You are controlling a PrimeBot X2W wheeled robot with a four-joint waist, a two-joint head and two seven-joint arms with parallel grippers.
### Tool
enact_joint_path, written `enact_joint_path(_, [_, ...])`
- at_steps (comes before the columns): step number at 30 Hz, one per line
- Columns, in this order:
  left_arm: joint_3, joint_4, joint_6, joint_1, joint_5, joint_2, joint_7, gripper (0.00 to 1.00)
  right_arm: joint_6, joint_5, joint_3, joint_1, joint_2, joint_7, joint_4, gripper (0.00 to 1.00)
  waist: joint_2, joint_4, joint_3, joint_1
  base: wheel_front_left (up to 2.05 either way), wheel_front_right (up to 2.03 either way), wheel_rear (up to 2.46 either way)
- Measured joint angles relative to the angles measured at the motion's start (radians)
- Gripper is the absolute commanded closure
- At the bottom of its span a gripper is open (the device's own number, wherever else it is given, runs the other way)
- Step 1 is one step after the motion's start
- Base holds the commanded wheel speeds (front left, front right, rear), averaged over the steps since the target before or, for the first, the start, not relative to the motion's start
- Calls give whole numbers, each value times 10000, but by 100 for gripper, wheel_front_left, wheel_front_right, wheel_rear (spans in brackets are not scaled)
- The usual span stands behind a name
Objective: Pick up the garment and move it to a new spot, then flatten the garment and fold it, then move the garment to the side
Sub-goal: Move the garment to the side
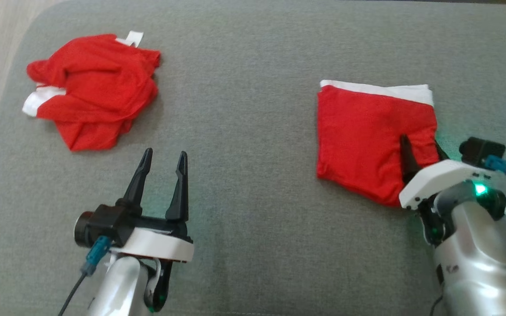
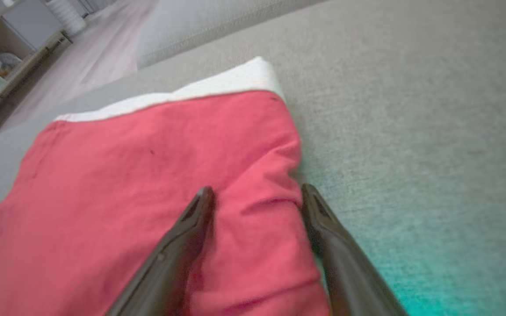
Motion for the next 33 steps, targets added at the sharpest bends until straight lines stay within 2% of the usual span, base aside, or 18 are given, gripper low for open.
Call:
enact_joint_path(3, [-75, 6, 2, 4, -12, 0, 0, 0, 0, 25, 190, -312, -88, 360, 431, 0, 0, 157, 99, -3, 0, 0, 0])
enact_joint_path(4, [-121, 6, 2, 4, -12, 0, 0, 0, 0, 25, 215, -453, -153, 462, 554, 43, 0, 187, 115, -2, 0, 0, 0])
enact_joint_path(5, [-148, 10, 2, 5, -12, 0, 0, 0, 0, 35, 253, -574, -207, 506, 665, 95, 0, 203, 116, -1, 0, 0, 0])
enact_joint_path(6, [-157, 10, 2, 5, -12, 0, 0, 0, 0, 38, 318, -664, -242, 529, 757, 100, 0, 209, 105, -1, 0, 0, 0])
enact_joint_path(13, [-69, 38, 21, 82, -10, -2, 0, 0, 0, -382, 1494, -661, -441, 58, 1170, 100, 0, -113, -332, -2, 0, 0, 0])
enact_joint_path(18, [153, 12, 33, 364, -4, 0, 0, 0, 0, -1020, 2568, -663, -1124, 44, 903, 100, 0, -580, -674, -3, 0, 0, 0])
enact_joint_path(20, [165, -27, 52, 419, 0, 0, 0, 0, 2, -1235, 2963, -669, -1582, 104, 621, 100, 0, -779, -747, -3, 0, 0, 0])
enact_joint_path(21, [167, -102, 59, 420, 0, 0, 0, 0, 0, -1360, 3300, -669, -2132, 293, 330, 100, 0, -937, -769, -3, 0, 0, 0])
enact_joint_path(24, [169, -186, 59, 413, 4, -2, 0, 0, 0, -1532, 3789, -669, -3202, 548, -86, 100, 0, -1011, -643, -3, 0, 0, 0])
enact_joint_path(29, [205, -284, 8, 199, 19, 2, 0, 0, 2, -1505, 3988, -799, -4675, 859, -347, 100, 0, -1015, -144, -2, 0, 0, 0])
enact_joint_path(33, [153, -291, -38, -291, 19, -4, 0, 0, 2, -1712, 3678, -1260, -5764, 869, -146, 100, 0, -887, 332, -1, 0, 0, 0])
